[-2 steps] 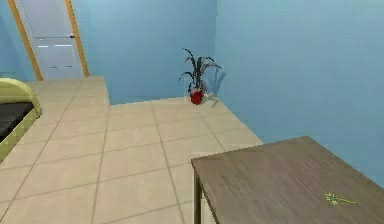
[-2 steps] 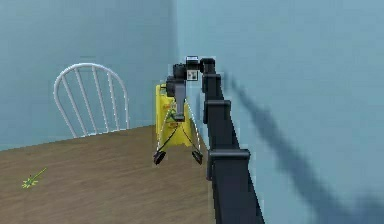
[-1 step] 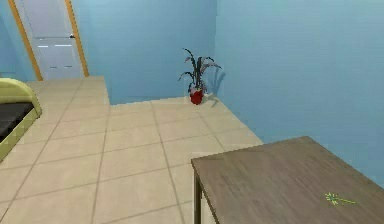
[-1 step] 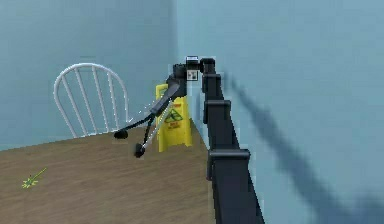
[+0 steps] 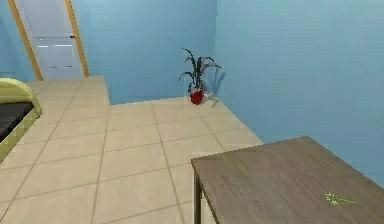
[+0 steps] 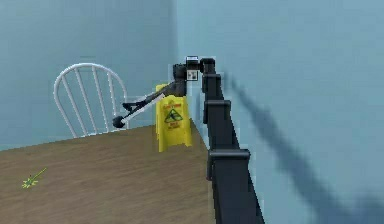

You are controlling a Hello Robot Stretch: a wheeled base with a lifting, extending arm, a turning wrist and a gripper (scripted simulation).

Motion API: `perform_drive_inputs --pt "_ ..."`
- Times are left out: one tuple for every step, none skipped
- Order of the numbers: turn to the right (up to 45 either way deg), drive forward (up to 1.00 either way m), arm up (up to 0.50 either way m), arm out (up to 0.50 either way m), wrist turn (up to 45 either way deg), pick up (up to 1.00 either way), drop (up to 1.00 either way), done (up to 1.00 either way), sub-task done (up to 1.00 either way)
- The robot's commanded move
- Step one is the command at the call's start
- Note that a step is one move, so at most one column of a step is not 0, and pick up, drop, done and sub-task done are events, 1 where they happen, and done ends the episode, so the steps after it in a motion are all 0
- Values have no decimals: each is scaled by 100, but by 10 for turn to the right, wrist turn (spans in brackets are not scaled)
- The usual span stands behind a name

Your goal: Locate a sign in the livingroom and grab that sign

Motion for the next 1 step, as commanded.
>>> perform_drive_inputs --pt "0 0 0 0 450 0 0 0 0"
